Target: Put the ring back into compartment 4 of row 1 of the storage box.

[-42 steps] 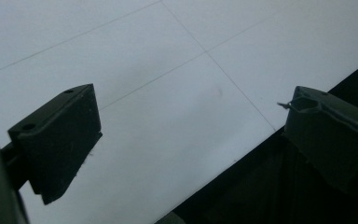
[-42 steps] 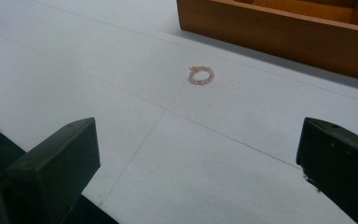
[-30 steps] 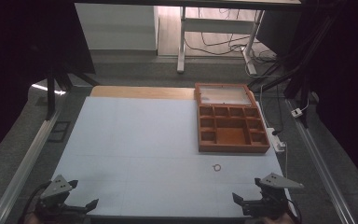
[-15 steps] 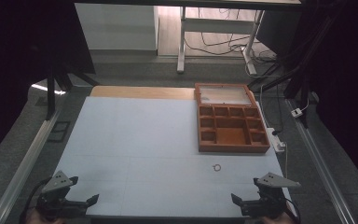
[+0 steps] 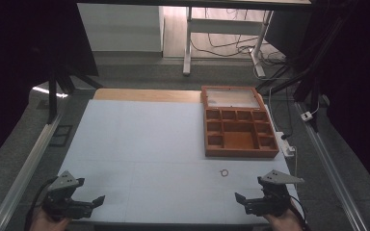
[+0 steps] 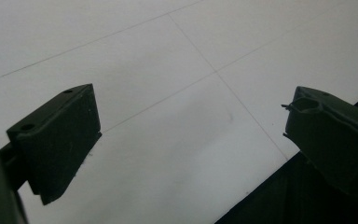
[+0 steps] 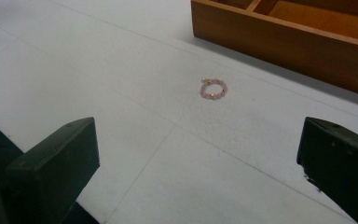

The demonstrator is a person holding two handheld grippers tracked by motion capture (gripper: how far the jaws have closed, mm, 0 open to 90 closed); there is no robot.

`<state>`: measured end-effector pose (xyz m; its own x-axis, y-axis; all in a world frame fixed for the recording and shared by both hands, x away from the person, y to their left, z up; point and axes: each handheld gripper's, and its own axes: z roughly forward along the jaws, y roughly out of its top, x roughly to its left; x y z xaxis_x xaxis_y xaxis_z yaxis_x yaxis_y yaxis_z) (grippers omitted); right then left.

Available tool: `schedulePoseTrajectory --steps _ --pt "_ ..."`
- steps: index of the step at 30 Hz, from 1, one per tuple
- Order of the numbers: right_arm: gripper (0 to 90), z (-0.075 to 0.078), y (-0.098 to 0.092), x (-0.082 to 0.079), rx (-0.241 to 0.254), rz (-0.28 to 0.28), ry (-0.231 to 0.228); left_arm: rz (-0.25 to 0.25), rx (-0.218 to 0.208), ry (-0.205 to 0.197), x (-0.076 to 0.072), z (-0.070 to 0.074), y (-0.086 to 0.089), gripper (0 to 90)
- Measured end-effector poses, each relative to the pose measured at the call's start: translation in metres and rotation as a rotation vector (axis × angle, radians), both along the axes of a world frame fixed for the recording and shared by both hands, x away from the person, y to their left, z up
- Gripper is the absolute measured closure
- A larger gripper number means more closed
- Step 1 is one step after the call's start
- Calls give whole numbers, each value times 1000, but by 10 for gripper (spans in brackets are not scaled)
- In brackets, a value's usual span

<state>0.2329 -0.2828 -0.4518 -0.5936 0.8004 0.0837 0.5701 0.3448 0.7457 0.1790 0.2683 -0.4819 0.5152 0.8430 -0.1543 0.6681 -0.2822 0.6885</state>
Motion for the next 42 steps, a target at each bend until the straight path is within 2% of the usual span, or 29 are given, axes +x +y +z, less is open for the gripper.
schedulePoseTrajectory --steps 5,15,19,28,30,34,42 --pt "0 0 3 5 3 3 -14 -18 -9 3 1 -1 0 34" --pt "0 -5 11 21 -8 20 -41 -20 -8 -9 0 0 0 32" --pt "0 -9 13 28 -27 25 -16 -19 -12 -13 0 0 0 27" --pt "0 -11 17 44 -13 16 19 -19 -14 -14 -1 0 0 22" --pt "0 -14 18 50 -38 13 22 -19 -18 -11 -1 0 1 20" --pt "0 -16 19 56 -55 1 28 -18 -20 -11 0 0 1 20" --pt "0 -25 22 80 -96 -26 62 -19 -20 -10 0 0 1 20"
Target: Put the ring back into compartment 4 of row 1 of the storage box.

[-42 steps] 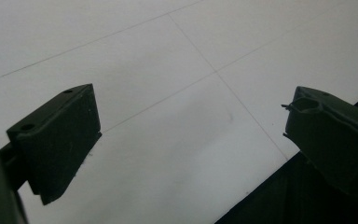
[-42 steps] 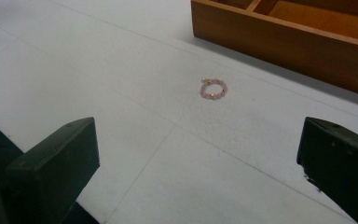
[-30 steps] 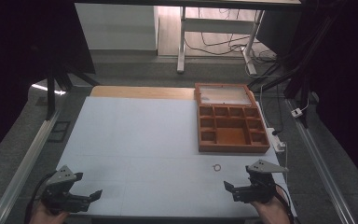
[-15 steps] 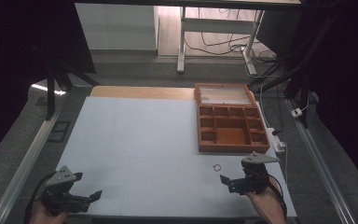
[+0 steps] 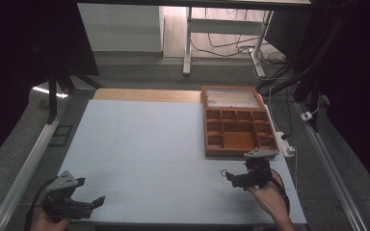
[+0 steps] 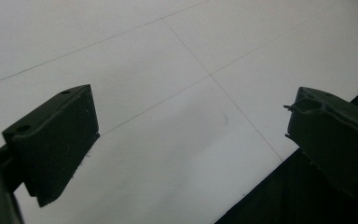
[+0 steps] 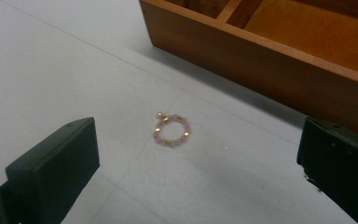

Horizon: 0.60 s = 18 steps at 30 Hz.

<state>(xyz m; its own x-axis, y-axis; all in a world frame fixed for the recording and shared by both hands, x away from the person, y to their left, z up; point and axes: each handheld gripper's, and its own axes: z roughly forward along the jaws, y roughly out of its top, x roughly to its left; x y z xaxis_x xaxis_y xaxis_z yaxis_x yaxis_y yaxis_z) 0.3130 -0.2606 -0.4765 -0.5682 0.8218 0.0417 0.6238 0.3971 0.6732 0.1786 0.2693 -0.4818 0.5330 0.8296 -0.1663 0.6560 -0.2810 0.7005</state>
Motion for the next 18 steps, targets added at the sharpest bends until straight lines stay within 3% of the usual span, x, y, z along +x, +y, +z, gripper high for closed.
schedulePoseTrajectory --steps 5,11,18 --pt "0 -8 1 19 -36 -10 28 0 2 -1 0 0 0 21" --pt "0 -16 5 30 -61 -17 57 -1 2 0 0 0 0 22" --pt "0 -32 8 44 -126 -53 74 0 2 0 0 0 0 23"
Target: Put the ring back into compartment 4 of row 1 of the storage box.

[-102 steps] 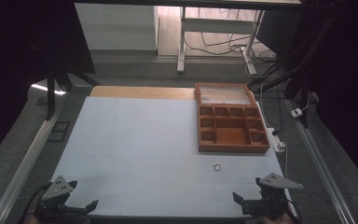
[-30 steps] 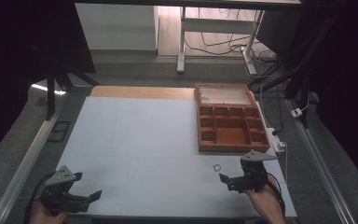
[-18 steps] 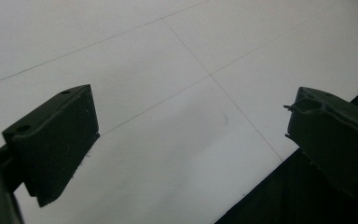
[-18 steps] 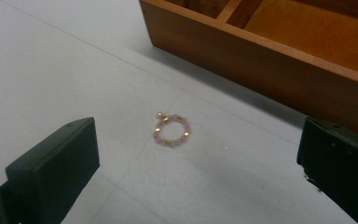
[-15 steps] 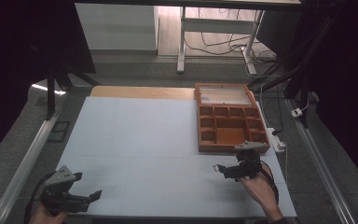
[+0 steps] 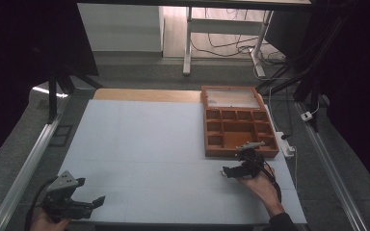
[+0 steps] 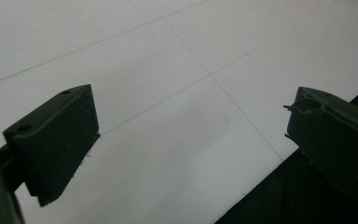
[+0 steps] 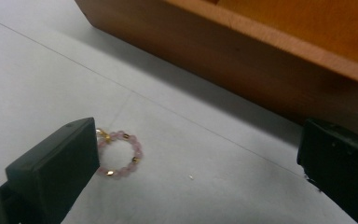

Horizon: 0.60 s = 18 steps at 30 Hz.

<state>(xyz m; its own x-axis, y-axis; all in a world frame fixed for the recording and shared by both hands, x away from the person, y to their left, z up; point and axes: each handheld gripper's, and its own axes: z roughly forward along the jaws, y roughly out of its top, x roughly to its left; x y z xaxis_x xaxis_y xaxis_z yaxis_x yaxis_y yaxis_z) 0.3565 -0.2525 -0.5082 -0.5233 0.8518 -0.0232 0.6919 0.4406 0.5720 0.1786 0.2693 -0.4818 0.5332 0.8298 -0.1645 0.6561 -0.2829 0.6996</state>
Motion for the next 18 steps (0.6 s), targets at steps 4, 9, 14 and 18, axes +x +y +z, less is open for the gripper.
schedulePoseTrajectory --steps 4,9,14,18 --pt "0 -8 1 4 -45 -8 11 0 0 0 0 0 0 23" --pt "23 -10 2 5 -57 0 26 2 4 -3 0 0 0 25" --pt "139 -6 4 3 -58 37 32 1 2 -2 0 0 0 26" --pt "362 -1 9 -1 -58 95 41 2 1 -1 0 0 0 27"
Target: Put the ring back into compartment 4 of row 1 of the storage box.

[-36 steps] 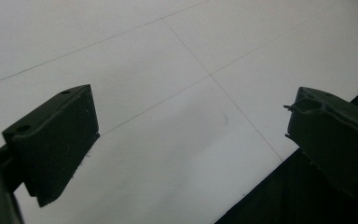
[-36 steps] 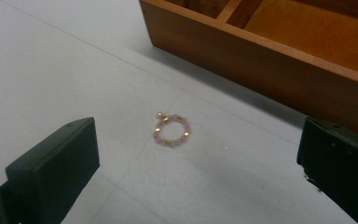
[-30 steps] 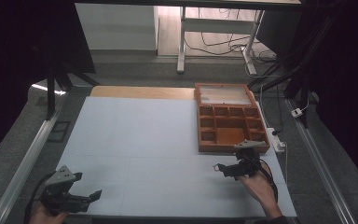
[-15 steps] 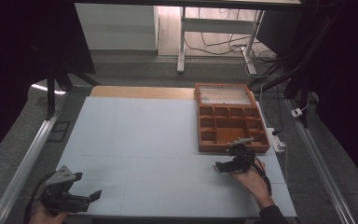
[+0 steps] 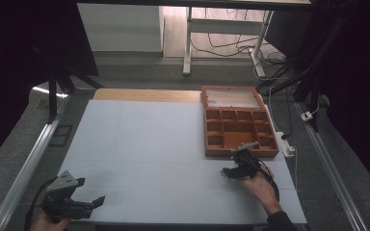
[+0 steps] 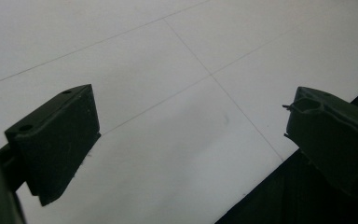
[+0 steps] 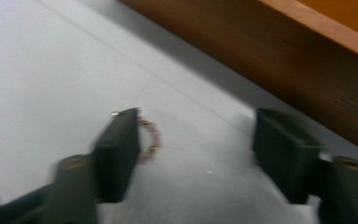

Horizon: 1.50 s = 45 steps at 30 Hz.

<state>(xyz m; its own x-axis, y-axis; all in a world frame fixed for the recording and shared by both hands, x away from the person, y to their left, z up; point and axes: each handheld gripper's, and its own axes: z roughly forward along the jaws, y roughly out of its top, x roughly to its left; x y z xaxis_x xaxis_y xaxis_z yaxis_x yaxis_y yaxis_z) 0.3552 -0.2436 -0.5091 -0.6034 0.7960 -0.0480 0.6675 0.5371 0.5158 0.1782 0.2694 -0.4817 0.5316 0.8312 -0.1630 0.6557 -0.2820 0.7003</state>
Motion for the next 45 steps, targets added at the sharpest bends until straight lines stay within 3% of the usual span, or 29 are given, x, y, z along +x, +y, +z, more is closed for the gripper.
schedulePoseTrajectory --steps 9,11,17,23,31,45 --pt "806 5 9 -7 -26 68 15 5 -3 -3 0 0 0 30" --pt "855 5 9 -7 -15 74 24 5 -4 -4 0 0 1 32" --pt "861 5 9 -8 -20 79 23 4 -6 -3 0 0 1 33" --pt "862 7 6 -7 12 77 36 4 -9 -3 0 0 1 35" --pt "877 23 0 -11 81 67 -19 12 -13 -1 0 0 2 37" --pt "877 41 -6 -16 131 50 -87 16 -15 2 0 0 2 39"
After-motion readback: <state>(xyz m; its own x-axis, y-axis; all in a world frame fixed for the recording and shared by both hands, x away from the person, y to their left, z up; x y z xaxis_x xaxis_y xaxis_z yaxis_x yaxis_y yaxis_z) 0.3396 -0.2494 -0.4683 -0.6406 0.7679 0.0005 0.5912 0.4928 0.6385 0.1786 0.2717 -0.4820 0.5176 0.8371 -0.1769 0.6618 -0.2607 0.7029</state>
